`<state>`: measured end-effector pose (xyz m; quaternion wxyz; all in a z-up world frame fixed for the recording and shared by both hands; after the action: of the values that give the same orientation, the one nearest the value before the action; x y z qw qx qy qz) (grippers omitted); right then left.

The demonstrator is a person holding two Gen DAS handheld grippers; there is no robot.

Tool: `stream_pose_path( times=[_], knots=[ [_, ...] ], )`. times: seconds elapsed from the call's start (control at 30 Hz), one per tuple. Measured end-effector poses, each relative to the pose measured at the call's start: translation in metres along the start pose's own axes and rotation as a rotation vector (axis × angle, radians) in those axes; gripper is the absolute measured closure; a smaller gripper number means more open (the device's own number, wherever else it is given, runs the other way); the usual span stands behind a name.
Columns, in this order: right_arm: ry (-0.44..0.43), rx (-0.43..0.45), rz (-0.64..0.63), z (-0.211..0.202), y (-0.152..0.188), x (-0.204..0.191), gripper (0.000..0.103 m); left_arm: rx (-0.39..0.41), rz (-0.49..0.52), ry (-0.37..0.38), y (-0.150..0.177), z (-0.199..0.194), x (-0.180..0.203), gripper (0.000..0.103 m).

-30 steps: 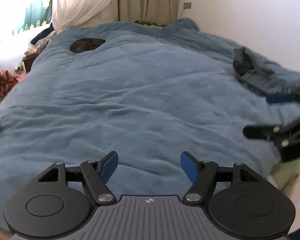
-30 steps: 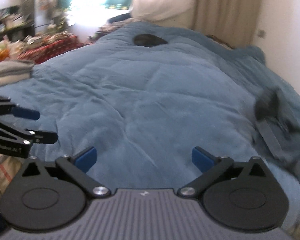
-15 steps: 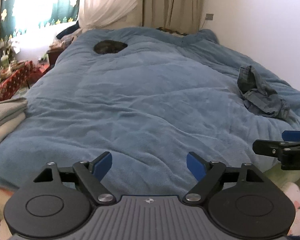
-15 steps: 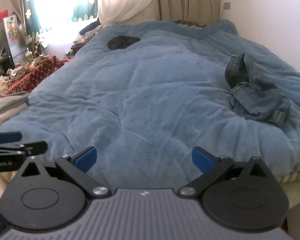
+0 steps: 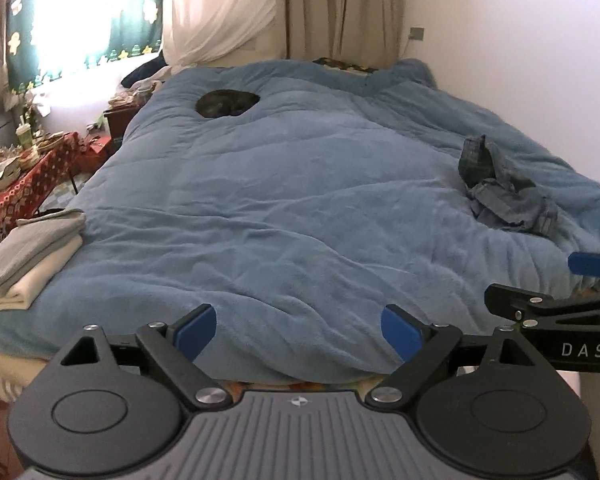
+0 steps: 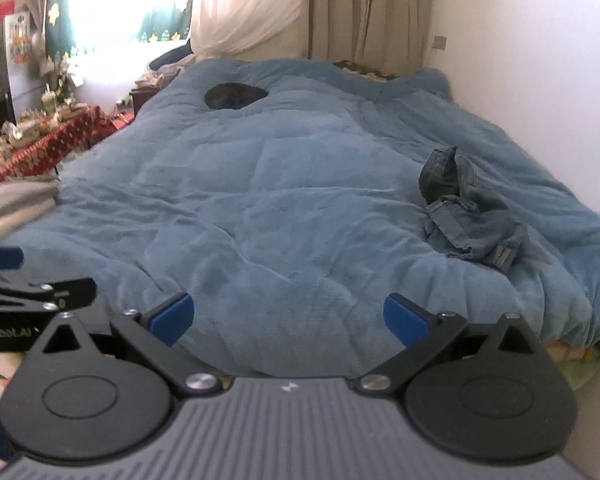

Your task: Fold clothes

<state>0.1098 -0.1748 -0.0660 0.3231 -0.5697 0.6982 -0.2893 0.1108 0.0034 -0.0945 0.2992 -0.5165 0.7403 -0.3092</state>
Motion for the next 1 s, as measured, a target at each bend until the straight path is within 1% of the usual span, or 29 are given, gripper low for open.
stream_pose_path(
  times=[0.07, 0.13, 0.2, 0.3, 0.37, 0.4, 0.43, 0.6, 0.73, 1.0],
  knots=[
    [0.008, -0.018, 0.049, -0.01, -0.003, 0.0, 0.001, 0.009, 0.013, -0.014, -0.003, -0.012, 0.0, 0.013],
    [-0.008, -0.035, 0.104, -0.019, -0.004, 0.001, 0.001, 0.019, 0.04, -0.069, -0.004, -0.023, -0.001, 0.013],
    [-0.032, -0.043, 0.165, -0.027, -0.002, 0.001, 0.001, 0.046, 0.015, -0.109, -0.004, -0.034, -0.003, 0.013],
    [-0.038, -0.045, 0.212, -0.037, 0.003, 0.0, 0.001, 0.044, -0.021, -0.095, 0.0, -0.043, -0.001, 0.013],
    [-0.003, -0.032, 0.201, -0.041, 0.006, 0.001, 0.001, 0.038, -0.024, -0.109, 0.003, -0.046, 0.0, 0.01],
    [0.014, -0.026, 0.192, -0.043, 0.008, 0.002, 0.001, 0.036, -0.026, -0.123, 0.003, -0.047, 0.0, 0.005],
    [0.026, -0.023, 0.179, -0.045, 0.01, 0.001, 0.001, 0.034, -0.029, -0.137, 0.004, -0.047, -0.001, 0.003],
    [0.05, -0.019, 0.14, -0.046, 0.016, -0.001, 0.001, 0.017, -0.048, -0.134, 0.006, -0.047, -0.003, 0.003],
    [0.072, -0.014, 0.107, -0.043, 0.018, -0.002, 0.001, 0.021, -0.046, -0.155, 0.007, -0.048, -0.004, 0.003],
    [0.081, -0.026, 0.106, -0.037, 0.019, 0.0, 0.001, 0.021, -0.045, -0.173, 0.009, -0.047, -0.004, 0.003]
  ],
)
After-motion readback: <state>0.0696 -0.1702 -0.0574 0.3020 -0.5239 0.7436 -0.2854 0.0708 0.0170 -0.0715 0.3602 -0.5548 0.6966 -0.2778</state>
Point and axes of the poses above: each gripper's, at about its wrist camera, not at the fingertips, and z roughly the way its jaws point, x to its right, y to its underside, the point moved 9 cm from there along z, roughly the way its jaws point, and after that the axes turned 12 degrees about z, right-handed, at the moved point
